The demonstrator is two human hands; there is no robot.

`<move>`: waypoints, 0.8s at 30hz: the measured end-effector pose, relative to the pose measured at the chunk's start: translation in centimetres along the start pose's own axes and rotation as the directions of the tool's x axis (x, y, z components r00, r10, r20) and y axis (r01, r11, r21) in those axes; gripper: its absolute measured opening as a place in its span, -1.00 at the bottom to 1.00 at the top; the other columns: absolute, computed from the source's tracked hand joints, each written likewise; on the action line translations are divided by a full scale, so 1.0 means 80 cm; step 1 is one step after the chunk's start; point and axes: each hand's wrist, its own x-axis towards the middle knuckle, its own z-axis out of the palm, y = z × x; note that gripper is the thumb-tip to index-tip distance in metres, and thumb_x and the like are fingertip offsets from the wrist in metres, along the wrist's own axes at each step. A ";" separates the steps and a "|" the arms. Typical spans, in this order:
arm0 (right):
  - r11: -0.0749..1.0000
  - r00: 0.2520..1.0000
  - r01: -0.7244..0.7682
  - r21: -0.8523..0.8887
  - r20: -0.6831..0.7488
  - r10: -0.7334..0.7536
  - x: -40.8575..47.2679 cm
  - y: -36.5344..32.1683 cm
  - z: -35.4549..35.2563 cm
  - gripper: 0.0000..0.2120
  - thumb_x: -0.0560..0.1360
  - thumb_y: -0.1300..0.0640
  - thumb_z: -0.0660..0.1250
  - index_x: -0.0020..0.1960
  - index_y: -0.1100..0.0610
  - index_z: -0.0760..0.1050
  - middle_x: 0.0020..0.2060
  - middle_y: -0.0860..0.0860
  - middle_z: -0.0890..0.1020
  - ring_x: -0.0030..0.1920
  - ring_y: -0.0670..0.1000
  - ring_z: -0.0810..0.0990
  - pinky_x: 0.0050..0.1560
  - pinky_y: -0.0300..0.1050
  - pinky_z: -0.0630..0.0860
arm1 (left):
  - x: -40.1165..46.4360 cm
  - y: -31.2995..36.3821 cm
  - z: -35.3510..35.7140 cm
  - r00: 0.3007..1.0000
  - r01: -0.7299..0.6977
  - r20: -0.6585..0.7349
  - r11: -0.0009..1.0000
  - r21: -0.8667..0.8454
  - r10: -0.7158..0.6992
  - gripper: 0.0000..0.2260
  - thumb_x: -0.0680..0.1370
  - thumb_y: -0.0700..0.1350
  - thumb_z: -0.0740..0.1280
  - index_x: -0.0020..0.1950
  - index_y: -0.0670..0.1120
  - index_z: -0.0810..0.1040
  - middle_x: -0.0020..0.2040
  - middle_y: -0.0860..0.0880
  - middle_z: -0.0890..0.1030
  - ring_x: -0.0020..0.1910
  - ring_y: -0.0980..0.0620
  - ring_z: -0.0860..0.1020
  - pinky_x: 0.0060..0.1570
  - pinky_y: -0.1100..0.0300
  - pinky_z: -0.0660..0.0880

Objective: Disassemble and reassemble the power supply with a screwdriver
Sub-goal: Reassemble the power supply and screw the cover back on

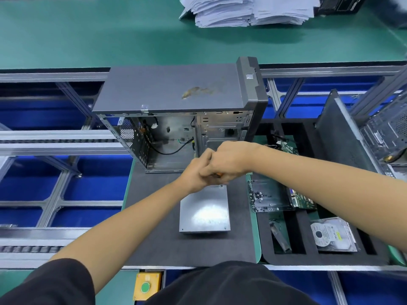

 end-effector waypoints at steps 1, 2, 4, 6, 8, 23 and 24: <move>1.000 1.000 -0.013 0.023 0.011 0.012 -0.002 0.000 0.001 -0.86 0.51 -0.02 0.32 0.03 -0.07 0.40 -0.38 -0.13 0.26 -0.39 0.06 0.37 -0.35 -0.10 0.34 | 0.000 -0.001 0.000 1.000 -0.013 0.015 1.000 0.001 0.013 -0.42 0.28 0.03 0.66 0.07 0.04 0.35 -0.22 0.20 0.64 -0.25 0.25 0.58 -0.39 0.37 0.38; 0.998 0.999 -0.040 0.049 0.025 0.039 -0.004 0.000 0.002 -0.86 0.51 -0.01 0.32 0.02 -0.06 0.39 -0.37 -0.13 0.29 -0.38 0.05 0.38 -0.34 -0.10 0.34 | 0.002 -0.002 -0.001 0.999 -0.026 0.034 1.000 -0.012 0.026 -0.44 0.28 0.01 0.66 0.07 0.05 0.36 -0.22 0.22 0.63 -0.26 0.27 0.57 -0.37 0.38 0.37; 0.989 0.994 -0.108 0.100 0.033 0.105 -0.009 0.002 0.005 -0.86 0.51 0.04 0.31 0.03 -0.04 0.38 -0.38 -0.13 0.31 -0.39 0.02 0.38 -0.35 -0.10 0.30 | 0.006 -0.006 -0.004 0.996 -0.057 0.069 0.997 -0.056 0.061 -0.48 0.31 -0.03 0.66 0.07 0.06 0.40 -0.20 0.18 0.65 -0.22 0.27 0.60 -0.28 0.35 0.46; 0.974 0.984 -0.177 0.145 0.012 0.177 -0.010 0.000 0.008 -0.85 0.55 0.05 0.30 0.08 -0.02 0.38 -0.35 -0.12 0.35 -0.36 0.05 0.39 -0.32 -0.08 0.29 | 0.007 -0.008 -0.008 0.990 -0.101 0.092 0.992 -0.073 0.108 -0.52 0.34 -0.01 0.63 0.13 -0.01 0.47 -0.08 0.11 0.65 -0.09 0.15 0.64 -0.10 0.20 0.56; 0.959 0.970 -0.238 0.155 -0.007 0.242 -0.008 -0.007 0.013 -0.83 0.57 0.02 0.28 0.14 0.01 0.39 -0.27 -0.04 0.42 -0.30 0.10 0.43 -0.27 -0.06 0.33 | 0.007 -0.009 -0.011 0.983 -0.130 0.122 0.989 -0.065 0.137 -0.54 0.35 0.03 0.58 0.13 -0.02 0.46 -0.07 0.13 0.62 -0.10 0.19 0.61 -0.10 0.27 0.52; 0.815 0.821 -0.522 0.253 -0.112 0.560 -0.022 -0.031 0.048 -0.62 0.55 -0.08 0.24 0.26 0.11 0.34 -0.09 0.13 0.66 -0.14 0.21 0.62 -0.27 -0.02 0.31 | 0.013 0.006 -0.002 0.963 -0.177 0.219 0.981 0.082 0.156 -0.81 0.55 -0.39 0.31 0.09 -0.20 0.39 -0.16 0.02 0.62 -0.16 0.07 0.56 -0.10 0.27 0.48; 0.815 0.824 -0.513 0.271 -0.111 0.556 -0.028 -0.030 0.049 -0.63 0.54 -0.08 0.25 0.26 0.08 0.34 -0.11 0.10 0.66 -0.17 0.20 0.61 -0.27 -0.03 0.29 | 0.014 0.010 -0.001 0.959 -0.153 0.246 0.988 0.033 0.140 -0.78 0.54 -0.37 0.35 0.09 -0.17 0.40 -0.13 0.00 0.64 -0.13 0.07 0.60 -0.06 0.24 0.52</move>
